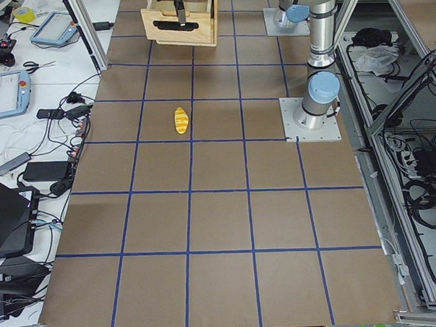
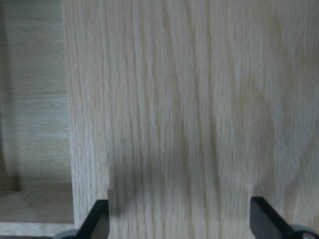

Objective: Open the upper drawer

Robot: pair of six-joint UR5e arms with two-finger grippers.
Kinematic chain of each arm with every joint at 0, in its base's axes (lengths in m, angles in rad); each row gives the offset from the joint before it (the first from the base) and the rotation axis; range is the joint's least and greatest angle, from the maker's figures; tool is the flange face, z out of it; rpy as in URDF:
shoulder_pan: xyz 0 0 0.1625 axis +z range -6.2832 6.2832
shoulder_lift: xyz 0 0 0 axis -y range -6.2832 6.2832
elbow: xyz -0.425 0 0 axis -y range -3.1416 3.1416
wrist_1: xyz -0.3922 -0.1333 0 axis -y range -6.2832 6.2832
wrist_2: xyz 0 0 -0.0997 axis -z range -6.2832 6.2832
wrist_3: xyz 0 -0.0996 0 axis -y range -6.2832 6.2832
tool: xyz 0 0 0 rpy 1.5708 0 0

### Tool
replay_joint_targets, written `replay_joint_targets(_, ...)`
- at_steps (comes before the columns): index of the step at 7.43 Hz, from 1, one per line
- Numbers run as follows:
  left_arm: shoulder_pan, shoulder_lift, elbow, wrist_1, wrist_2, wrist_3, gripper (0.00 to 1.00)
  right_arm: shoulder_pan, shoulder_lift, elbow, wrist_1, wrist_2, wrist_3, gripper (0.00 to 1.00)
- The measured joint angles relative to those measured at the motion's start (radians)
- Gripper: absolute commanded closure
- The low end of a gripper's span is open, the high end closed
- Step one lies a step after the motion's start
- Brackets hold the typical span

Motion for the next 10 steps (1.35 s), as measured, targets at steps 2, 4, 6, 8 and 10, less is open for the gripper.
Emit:
replay_joint_targets(2, 0.075, 0.034, 0.010, -0.041, 0.001, 0.154, 0.00, 0.000, 0.000, 0.000, 0.000, 0.001, 0.000, 0.00)
replay_joint_targets(4, 0.153, 0.069, -0.004, -0.048, 0.019, 0.292, 0.00, 0.000, 0.000, 0.000, 0.000, 0.000, 0.000, 0.00)
replay_joint_targets(6, 0.222, 0.089, -0.033, -0.042, 0.025, 0.358, 0.00, 0.000, 0.000, 0.000, 0.000, 0.000, 0.000, 0.00)
replay_joint_targets(8, 0.273, 0.121, -0.095, -0.003, 0.029, 0.474, 0.00, 0.000, 0.000, 0.000, 0.000, 0.001, 0.000, 0.00)
replay_joint_targets(10, 0.294, 0.178, -0.160, 0.026, 0.030, 0.524, 0.00, 0.000, 0.000, 0.000, 0.000, 0.000, 0.000, 0.00)
